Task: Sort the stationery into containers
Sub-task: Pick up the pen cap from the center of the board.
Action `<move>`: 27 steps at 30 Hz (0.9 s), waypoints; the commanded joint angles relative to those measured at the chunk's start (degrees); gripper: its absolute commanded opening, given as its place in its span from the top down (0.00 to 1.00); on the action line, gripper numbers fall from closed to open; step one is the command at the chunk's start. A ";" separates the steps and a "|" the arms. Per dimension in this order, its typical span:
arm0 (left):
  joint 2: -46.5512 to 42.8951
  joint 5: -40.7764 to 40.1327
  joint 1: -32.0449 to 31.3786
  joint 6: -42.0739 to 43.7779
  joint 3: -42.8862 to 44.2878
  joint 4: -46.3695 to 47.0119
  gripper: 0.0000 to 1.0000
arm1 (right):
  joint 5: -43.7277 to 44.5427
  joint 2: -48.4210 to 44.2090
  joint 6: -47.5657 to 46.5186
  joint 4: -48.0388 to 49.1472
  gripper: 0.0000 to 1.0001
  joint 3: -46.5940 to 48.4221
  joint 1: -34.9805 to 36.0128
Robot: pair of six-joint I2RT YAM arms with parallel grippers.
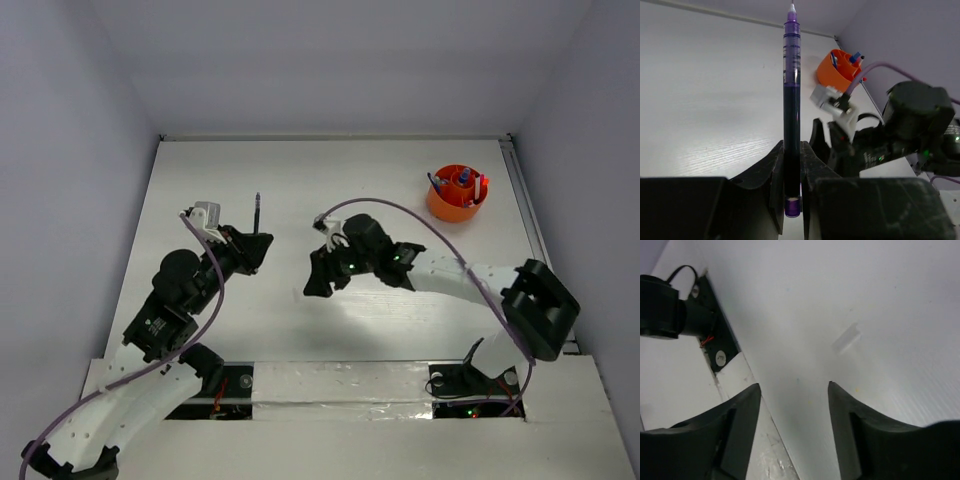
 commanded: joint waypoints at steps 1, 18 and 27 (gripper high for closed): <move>-0.20 -2.58 -0.30 3.72 3.58 -1.99 1.00 | 11.54 5.68 0.31 1.51 0.35 5.49 3.82; -1.08 -5.57 -0.30 8.21 4.99 -2.09 1.00 | 38.98 25.83 -5.04 -12.55 0.31 21.84 15.86; -1.43 -4.69 0.22 8.39 4.20 -1.56 1.00 | 49.97 29.88 -6.10 -21.00 0.42 25.37 17.80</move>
